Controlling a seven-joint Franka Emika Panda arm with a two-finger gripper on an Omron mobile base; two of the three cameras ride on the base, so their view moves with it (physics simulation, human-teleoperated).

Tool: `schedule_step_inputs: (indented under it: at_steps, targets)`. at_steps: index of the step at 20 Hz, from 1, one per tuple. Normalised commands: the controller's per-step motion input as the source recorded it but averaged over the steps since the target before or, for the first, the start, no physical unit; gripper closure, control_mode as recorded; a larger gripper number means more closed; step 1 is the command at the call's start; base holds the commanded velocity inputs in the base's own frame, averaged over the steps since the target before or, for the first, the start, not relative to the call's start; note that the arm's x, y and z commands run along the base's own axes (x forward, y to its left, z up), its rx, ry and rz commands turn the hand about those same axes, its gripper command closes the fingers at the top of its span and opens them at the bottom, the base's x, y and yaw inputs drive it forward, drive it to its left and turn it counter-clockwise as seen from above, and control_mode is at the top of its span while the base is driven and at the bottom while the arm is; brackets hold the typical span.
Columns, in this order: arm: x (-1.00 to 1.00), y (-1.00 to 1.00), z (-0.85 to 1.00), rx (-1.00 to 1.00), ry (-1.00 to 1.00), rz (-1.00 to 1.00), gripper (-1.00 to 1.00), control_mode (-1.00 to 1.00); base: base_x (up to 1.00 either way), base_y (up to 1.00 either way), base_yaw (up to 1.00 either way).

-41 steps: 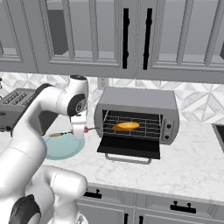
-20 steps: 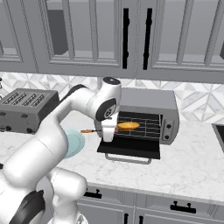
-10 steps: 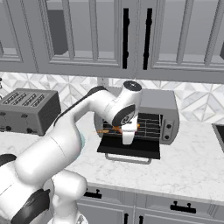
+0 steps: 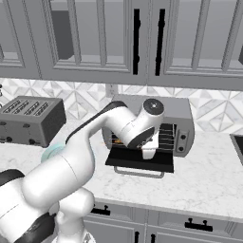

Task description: Pick up the kebab skewer and baguette bread, and place them inside the toaster oven. Close the toaster oven door and start by setting the timer.

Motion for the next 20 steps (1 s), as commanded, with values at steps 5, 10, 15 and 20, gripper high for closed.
schedule_step_inputs:
  at_steps: [5, 10, 15, 20]
  targets:
    - [0.11, -0.18, 0.0, 0.0, 0.0, 0.0, 1.0, -1.0, 0.0, 0.0, 0.0]
    - [0.13, -0.09, 0.0, 0.0, 0.0, 0.0, 1.0, -1.0, 0.0, 0.0, 0.0]
    - [0.22, -0.06, 0.0, 0.0, 0.0, 0.0, 1.0, -1.0, 0.0, 0.0, 0.0]
    - [0.09, -0.01, -0.04, 0.0, 0.0, 0.0, 1.0, -1.0, 0.0, 0.0, 0.0]
